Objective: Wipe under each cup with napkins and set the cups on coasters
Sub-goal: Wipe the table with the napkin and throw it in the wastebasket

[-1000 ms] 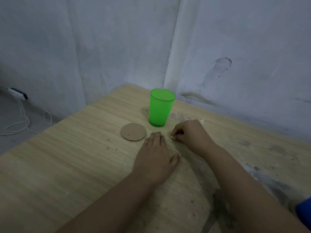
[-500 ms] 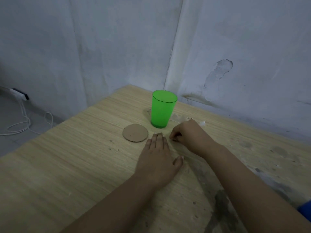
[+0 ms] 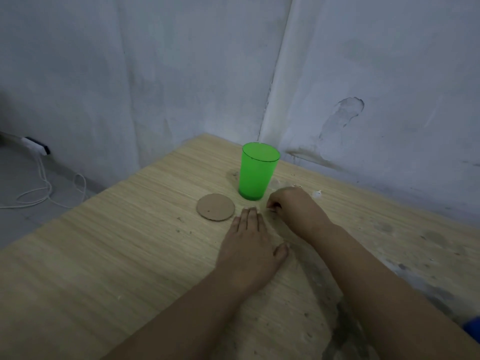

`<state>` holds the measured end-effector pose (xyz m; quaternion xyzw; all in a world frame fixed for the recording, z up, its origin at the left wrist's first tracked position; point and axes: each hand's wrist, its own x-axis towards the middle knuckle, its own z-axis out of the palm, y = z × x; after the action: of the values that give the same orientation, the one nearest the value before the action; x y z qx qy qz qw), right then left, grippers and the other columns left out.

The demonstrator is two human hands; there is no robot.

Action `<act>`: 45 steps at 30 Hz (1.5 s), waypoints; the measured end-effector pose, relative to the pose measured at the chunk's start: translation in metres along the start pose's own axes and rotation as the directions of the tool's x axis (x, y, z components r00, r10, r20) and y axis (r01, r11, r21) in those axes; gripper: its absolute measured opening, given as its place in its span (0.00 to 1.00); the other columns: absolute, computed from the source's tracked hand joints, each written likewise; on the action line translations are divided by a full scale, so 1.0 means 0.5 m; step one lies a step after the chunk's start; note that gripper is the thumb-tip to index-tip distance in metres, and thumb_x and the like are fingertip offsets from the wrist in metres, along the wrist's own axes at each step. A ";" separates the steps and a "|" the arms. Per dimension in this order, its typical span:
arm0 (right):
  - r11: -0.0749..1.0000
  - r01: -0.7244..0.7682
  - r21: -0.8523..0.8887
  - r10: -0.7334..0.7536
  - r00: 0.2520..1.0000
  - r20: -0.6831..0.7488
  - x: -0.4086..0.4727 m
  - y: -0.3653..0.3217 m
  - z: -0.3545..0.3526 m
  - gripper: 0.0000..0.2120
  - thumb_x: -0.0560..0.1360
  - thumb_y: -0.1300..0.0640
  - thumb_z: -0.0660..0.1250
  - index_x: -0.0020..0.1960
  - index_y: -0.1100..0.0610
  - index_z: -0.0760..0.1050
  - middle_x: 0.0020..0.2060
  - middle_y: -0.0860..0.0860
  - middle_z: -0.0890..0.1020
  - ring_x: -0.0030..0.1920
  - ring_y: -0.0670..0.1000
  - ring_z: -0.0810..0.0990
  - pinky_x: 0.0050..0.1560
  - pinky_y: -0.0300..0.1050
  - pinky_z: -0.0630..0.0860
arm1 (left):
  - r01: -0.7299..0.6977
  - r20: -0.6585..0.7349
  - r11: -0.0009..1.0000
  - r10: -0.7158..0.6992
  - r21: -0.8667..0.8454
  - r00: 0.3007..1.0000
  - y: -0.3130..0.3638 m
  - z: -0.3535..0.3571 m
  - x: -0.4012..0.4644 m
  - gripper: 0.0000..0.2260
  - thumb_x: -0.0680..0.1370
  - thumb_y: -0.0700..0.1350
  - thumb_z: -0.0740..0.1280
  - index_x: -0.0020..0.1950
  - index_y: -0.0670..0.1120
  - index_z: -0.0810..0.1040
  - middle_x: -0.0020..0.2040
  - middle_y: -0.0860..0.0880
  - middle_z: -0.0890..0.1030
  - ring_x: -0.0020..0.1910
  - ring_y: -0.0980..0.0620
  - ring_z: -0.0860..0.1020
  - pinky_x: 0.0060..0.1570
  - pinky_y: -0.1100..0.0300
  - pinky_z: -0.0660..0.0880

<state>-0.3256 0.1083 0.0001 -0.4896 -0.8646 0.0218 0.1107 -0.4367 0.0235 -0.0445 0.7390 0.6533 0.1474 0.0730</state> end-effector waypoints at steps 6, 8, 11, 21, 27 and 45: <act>0.987 -0.146 -0.069 0.143 0.988 -0.053 -0.007 -0.013 0.015 0.12 0.71 0.68 0.60 0.48 0.62 0.80 0.45 0.59 0.81 0.47 0.58 0.78 0.49 0.49 0.76 | -0.012 -0.002 0.999 0.012 -0.037 1.000 -0.003 -0.002 0.002 0.38 0.77 0.63 0.53 0.77 0.38 0.48 0.78 0.41 0.49 0.77 0.47 0.47 0.75 0.54 0.44; 0.979 -0.174 -0.110 0.170 0.985 -0.043 -0.015 -0.028 0.013 0.12 0.72 0.68 0.60 0.49 0.61 0.79 0.45 0.59 0.81 0.48 0.58 0.78 0.49 0.49 0.76 | -0.022 -0.007 0.999 0.022 -0.050 1.000 -0.002 -0.004 0.002 0.39 0.77 0.63 0.55 0.77 0.38 0.50 0.78 0.40 0.51 0.77 0.47 0.48 0.75 0.54 0.45; 0.976 -0.182 -0.123 0.180 0.983 -0.025 -0.031 -0.044 0.009 0.11 0.72 0.67 0.60 0.48 0.61 0.80 0.45 0.58 0.82 0.47 0.58 0.79 0.49 0.49 0.77 | -0.041 0.005 0.996 0.041 -0.083 0.999 -0.006 -0.007 0.004 0.39 0.75 0.62 0.58 0.76 0.38 0.52 0.78 0.41 0.52 0.77 0.46 0.49 0.75 0.54 0.46; 0.862 -0.295 0.411 0.348 0.936 -0.058 -0.117 -0.065 -0.038 0.04 0.70 0.65 0.69 0.43 0.60 0.83 0.37 0.52 0.82 0.39 0.47 0.77 0.41 0.35 0.72 | -0.022 -0.022 0.969 0.017 -0.245 1.000 0.010 -0.037 -0.025 0.35 0.75 0.57 0.63 0.75 0.40 0.58 0.75 0.43 0.61 0.72 0.46 0.63 0.67 0.55 0.63; 0.505 -0.331 0.797 0.563 0.826 -0.014 -0.205 -0.067 -0.051 0.08 0.72 0.69 0.65 0.37 0.60 0.78 0.34 0.57 0.80 0.35 0.56 0.82 0.40 0.51 0.82 | -0.055 -0.017 0.958 0.053 -0.280 0.998 0.019 -0.046 -0.078 0.30 0.77 0.53 0.63 0.75 0.45 0.59 0.73 0.47 0.66 0.70 0.49 0.66 0.66 0.59 0.63; 0.345 -0.090 0.934 0.680 0.709 -0.183 -0.714 -0.017 -0.266 0.13 0.72 0.72 0.61 0.51 0.59 0.76 0.35 0.57 0.77 0.35 0.56 0.80 0.37 0.47 0.81 | -0.332 -0.179 0.414 0.365 -0.848 0.914 0.453 -0.072 -0.343 0.26 0.73 0.27 0.56 0.62 0.54 0.72 0.57 0.52 0.79 0.55 0.58 0.78 0.50 0.69 0.75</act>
<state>-0.1271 -0.2094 0.0702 -0.5422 -0.4985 0.3486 0.5797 -0.2516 -0.1795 0.0365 0.7224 0.3212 0.4536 0.4113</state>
